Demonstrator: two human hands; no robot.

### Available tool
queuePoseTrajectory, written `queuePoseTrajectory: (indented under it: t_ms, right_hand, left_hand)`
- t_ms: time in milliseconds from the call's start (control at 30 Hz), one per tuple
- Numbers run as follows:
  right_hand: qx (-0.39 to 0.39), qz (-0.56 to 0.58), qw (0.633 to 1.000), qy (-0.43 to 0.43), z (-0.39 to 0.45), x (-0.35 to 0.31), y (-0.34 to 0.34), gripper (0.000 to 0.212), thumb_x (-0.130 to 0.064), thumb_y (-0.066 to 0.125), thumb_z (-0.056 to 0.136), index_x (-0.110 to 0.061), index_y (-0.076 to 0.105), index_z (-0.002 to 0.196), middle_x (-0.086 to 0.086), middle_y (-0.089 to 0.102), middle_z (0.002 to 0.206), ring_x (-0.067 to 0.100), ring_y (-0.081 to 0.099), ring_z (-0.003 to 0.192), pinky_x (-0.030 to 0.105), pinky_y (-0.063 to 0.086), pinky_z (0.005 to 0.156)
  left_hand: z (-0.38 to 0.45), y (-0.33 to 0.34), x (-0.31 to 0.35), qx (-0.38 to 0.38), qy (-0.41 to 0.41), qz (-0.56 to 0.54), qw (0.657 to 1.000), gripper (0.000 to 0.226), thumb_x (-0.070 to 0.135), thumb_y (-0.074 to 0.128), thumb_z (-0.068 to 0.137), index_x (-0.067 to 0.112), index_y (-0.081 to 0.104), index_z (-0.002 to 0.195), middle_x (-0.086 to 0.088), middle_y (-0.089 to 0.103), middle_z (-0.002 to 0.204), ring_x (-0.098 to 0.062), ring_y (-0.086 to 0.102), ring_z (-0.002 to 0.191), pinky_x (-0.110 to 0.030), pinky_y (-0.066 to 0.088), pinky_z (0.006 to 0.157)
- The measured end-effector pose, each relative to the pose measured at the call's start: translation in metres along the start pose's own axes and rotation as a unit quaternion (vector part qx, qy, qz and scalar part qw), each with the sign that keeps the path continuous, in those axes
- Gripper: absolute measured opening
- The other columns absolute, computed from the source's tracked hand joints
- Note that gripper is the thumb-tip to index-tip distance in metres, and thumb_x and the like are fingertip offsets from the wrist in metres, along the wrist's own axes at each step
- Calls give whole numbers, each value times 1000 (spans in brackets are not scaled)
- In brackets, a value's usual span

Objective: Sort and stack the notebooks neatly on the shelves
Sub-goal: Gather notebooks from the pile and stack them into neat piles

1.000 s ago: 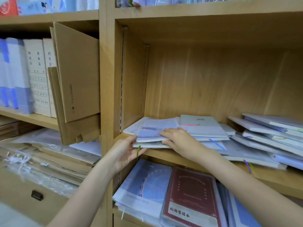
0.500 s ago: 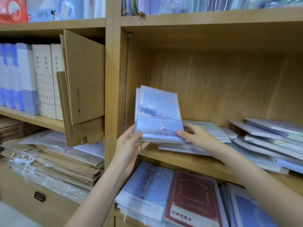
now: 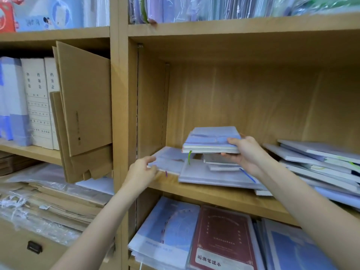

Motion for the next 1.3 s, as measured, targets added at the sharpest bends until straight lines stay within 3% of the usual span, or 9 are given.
queuePoseTrajectory:
  t_ms: [100, 200, 300, 467, 600, 767, 967, 1133, 1300]
  right_hand:
    - [-34, 8, 999, 40, 4, 13, 31, 7, 4, 44, 94, 5, 45, 101, 22, 57, 105, 40, 63, 83, 29, 58, 52]
    - [-48, 20, 997, 52, 20, 35, 78, 33, 1, 42, 97, 6, 37, 129, 25, 50, 125, 37, 60, 93, 33, 59, 61]
    - [-51, -137, 985, 94, 36, 60, 106, 40, -9, 46, 97, 2, 35, 134, 21, 45, 134, 30, 56, 106, 36, 55, 78]
    - [-107, -448, 885, 72, 50, 72, 102, 60, -29, 59, 92, -3, 31, 139, 11, 46, 132, 26, 48, 120, 37, 43, 101]
    - [-177, -687, 704, -26, 49, 80, 99, 63, -44, 66, 83, -8, 41, 127, 8, 51, 124, 23, 50, 106, 29, 41, 83]
    - [-180, -753, 629, -68, 49, 80, 99, 66, -46, 64, 84, -11, 39, 134, 10, 50, 126, 25, 48, 114, 31, 41, 90]
    - [-101, -831, 516, -181, 35, 78, 104, 34, -34, 55, 92, -10, 54, 117, 14, 59, 116, 31, 54, 111, 34, 41, 83]
    - [-94, -798, 561, -201, 30, 77, 97, 35, -36, 57, 90, -12, 55, 114, 11, 61, 110, 29, 58, 103, 32, 41, 74]
    - [-101, -809, 542, -203, 33, 72, 94, 32, -33, 57, 91, -11, 57, 114, 12, 61, 110, 30, 58, 102, 30, 37, 75]
  left_hand:
    - [2, -3, -19, 15, 19, 96, 995, 39, 9, 45, 93, 9, 49, 133, -8, 51, 135, -24, 46, 124, -26, 36, 93]
    - [2, 2, -30, 11, 51, 161, 986, 39, 8, 46, 93, 6, 50, 131, -8, 50, 137, -25, 46, 125, -28, 33, 100]
    - [-2, 12, -36, 14, 108, 185, 977, 35, 6, 43, 94, 2, 54, 126, -11, 50, 136, -26, 45, 125, -25, 25, 103]
    - [0, 24, -43, 39, 148, 191, 970, 64, 41, 14, 90, 8, 56, 126, -4, 52, 136, -17, 39, 132, -24, 11, 109]
    - [3, 32, -45, 36, 134, 225, 964, 82, 53, -3, 81, 16, 46, 136, 3, 40, 146, -11, 27, 137, -27, 4, 112]
    - [2, 31, -43, 40, 134, 237, 961, 66, 47, 8, 89, 21, 39, 141, 8, 34, 149, -8, 22, 137, -21, 2, 105]
    - [8, 35, -40, 15, 96, 250, 963, 49, 41, 21, 100, 22, 37, 142, 8, 29, 152, -12, 18, 136, -30, 8, 108]
    - [8, 37, -36, 22, 74, 274, 959, 47, 39, 22, 99, 22, 38, 140, -1, 26, 153, -18, 18, 137, -34, 10, 108]
    - [12, 32, -32, -9, 59, 248, 967, 48, 39, 23, 99, 18, 41, 138, -1, 31, 150, -19, 21, 132, -33, 14, 105]
Point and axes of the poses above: each hand's wrist, its own z-axis towards the middle knuckle, its own y-axis out of the palm, x = y × z, the point moved 4 cm from there along z, towards the middle knuckle
